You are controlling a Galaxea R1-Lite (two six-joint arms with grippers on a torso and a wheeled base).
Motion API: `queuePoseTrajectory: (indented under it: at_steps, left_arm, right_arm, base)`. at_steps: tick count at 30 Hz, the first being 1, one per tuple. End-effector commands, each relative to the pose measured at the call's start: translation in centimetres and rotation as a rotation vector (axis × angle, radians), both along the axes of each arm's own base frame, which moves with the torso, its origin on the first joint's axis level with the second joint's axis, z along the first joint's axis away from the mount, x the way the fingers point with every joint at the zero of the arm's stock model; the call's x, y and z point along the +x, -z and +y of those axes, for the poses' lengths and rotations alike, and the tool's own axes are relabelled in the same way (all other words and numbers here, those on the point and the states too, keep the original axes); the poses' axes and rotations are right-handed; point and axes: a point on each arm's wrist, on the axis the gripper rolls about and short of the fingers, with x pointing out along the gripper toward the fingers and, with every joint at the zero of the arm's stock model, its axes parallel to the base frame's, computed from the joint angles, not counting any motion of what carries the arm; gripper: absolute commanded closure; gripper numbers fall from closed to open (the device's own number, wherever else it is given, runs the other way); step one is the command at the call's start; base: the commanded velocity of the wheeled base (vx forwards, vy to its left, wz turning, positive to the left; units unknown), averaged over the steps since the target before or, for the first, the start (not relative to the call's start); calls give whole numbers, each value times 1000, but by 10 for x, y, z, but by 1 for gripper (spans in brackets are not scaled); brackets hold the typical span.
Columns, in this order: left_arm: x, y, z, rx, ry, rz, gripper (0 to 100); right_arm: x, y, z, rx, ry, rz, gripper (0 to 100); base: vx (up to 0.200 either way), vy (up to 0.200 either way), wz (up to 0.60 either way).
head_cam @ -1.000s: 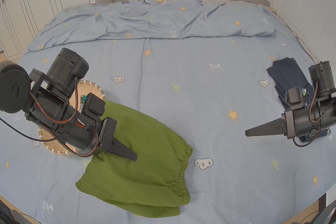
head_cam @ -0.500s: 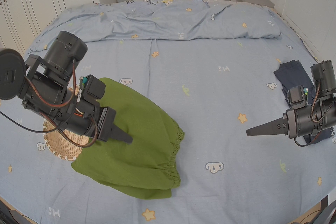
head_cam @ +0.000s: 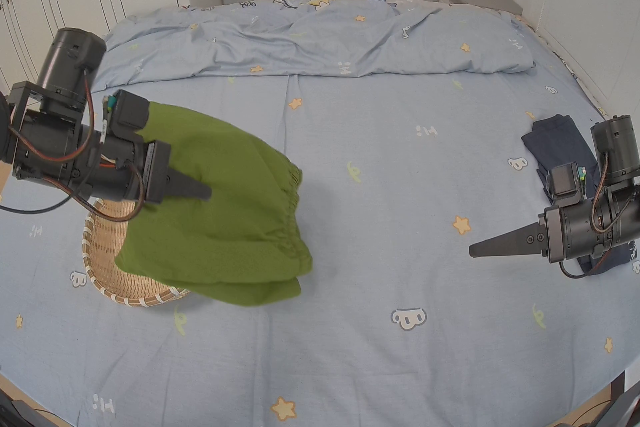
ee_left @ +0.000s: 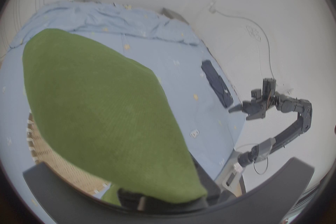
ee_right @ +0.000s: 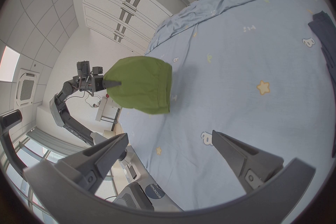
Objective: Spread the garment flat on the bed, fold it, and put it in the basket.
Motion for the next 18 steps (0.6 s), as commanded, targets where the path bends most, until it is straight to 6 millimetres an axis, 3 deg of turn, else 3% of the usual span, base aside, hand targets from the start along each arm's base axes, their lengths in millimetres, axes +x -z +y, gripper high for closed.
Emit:
queuePoseTrajectory:
  at_steps: [1, 9, 12, 13, 18]
  left_arm:
    - [-3, -8, 21, -28, -78, -88, 100]
    - [16, -7, 58, -66, -225, -229, 100]
    - [22, -3, 63, -67, -250, -219, 100]
    - [34, 7, 72, -73, -294, -177, 100]
    - [43, 19, 85, -68, -338, -132, 100]
  right_arm:
    - [-1, -1, 0, 1, -2, -1, 0]
    - [-2, -2, -1, 2, 1, -6, 0]
    - [-2, -2, 0, 2, -1, -6, 0]
    - [-2, -1, 0, 2, -4, -4, 0]
    - [-3, -1, 1, 1, -8, -3, 0]
  base:
    - [0, 0, 0]
    - [0, 0, 0]
    - [0, 0, 0]
    - [0, 0, 0]
    - [0, 0, 0]
